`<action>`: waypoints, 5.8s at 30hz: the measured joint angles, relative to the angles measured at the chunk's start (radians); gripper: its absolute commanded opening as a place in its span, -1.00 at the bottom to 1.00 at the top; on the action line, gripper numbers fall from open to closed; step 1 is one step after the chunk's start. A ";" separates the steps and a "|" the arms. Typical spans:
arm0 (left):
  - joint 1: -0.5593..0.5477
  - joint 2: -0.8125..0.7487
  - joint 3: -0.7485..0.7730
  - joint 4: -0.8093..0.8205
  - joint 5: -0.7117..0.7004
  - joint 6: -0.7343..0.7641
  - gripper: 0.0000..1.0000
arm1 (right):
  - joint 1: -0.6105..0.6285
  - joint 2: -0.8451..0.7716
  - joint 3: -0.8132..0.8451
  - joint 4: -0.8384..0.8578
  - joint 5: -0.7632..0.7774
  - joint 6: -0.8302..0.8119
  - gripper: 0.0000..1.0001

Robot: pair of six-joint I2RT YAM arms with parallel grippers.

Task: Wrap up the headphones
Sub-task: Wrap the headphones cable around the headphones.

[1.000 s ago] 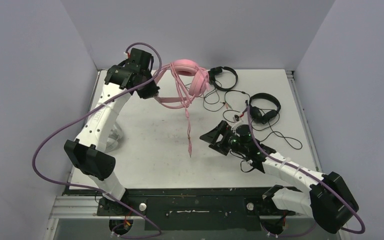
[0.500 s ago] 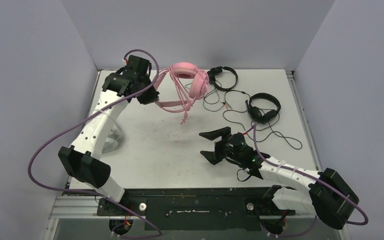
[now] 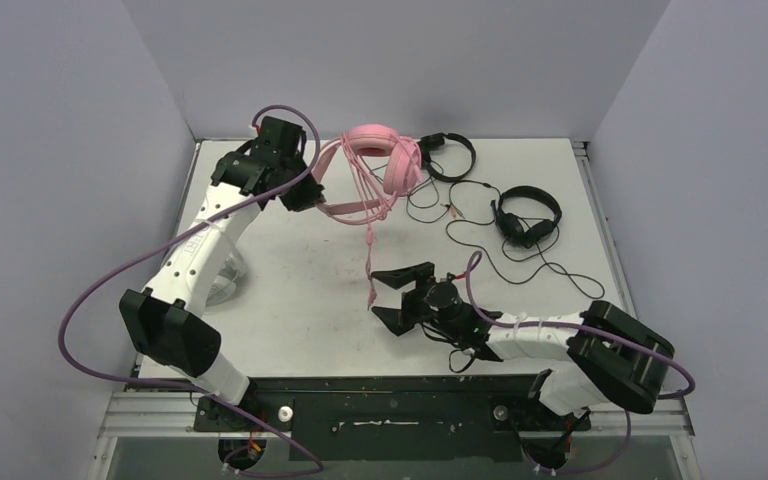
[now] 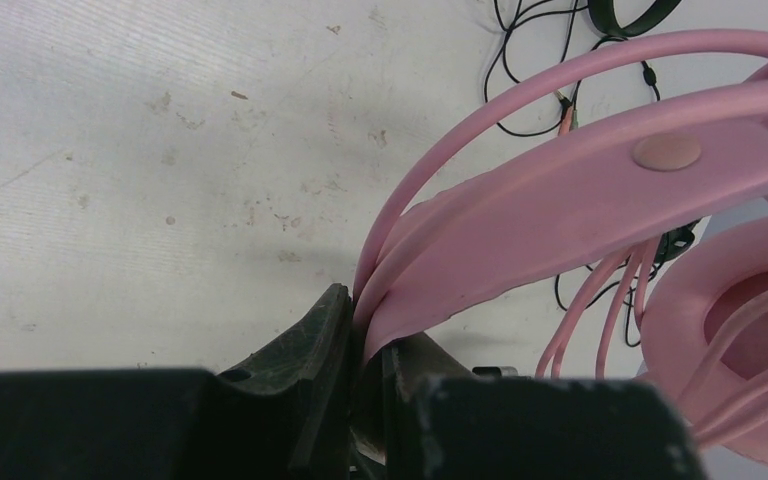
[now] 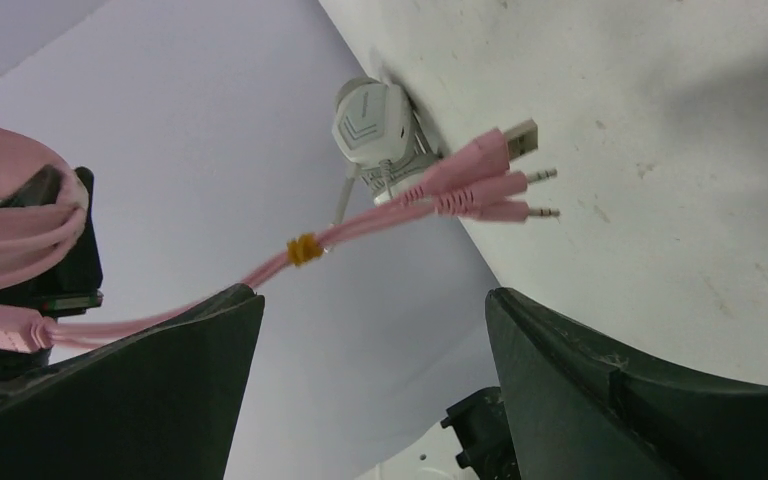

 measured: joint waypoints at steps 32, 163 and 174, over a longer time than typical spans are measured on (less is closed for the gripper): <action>-0.005 -0.026 -0.045 0.028 0.084 -0.028 -1.00 | -0.117 0.336 0.108 0.439 -0.001 0.017 0.06; -0.264 -0.049 -0.045 0.016 0.408 0.671 -1.00 | -0.483 0.031 0.075 0.505 -0.494 -0.877 -0.65; -0.269 -0.032 -0.134 0.003 0.238 0.722 -1.00 | -0.485 0.003 -0.003 0.409 -0.534 -1.139 -0.68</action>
